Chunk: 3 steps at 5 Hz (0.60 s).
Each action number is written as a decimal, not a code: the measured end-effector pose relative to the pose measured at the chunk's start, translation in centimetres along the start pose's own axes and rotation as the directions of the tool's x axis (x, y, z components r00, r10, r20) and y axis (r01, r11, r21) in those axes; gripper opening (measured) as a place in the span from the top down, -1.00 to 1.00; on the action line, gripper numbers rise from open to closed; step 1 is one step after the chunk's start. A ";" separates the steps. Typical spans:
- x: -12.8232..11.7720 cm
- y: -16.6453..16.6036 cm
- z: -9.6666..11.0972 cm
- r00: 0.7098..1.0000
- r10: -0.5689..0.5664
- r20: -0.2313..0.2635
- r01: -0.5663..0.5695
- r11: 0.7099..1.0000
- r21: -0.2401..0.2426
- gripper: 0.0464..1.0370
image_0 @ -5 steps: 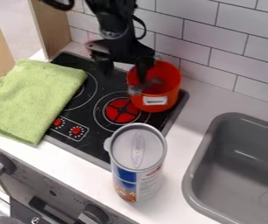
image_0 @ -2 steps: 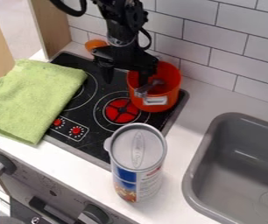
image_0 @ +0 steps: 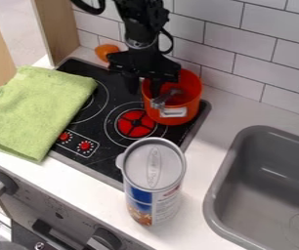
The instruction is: Take the orange pot and put it between the green cloth and grey tin
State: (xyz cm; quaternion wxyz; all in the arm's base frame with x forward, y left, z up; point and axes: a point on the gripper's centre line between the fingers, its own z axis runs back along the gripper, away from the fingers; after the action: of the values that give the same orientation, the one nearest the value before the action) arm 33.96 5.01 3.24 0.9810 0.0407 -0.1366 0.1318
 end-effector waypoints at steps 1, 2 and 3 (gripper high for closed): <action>0.0 0.1 -0.2 1.000 0.010 -0.013 -0.010 1.000 0.011 0.75; 0.4 0.1 -0.1 0.999 0.032 -0.010 -0.032 0.999 0.011 0.96; 0.4 0.5 0.0 0.998 0.054 -0.031 -0.053 0.999 0.008 0.98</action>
State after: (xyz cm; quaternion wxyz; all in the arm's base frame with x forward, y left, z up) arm 34.21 5.63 3.39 0.9789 0.0384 -0.1220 0.1591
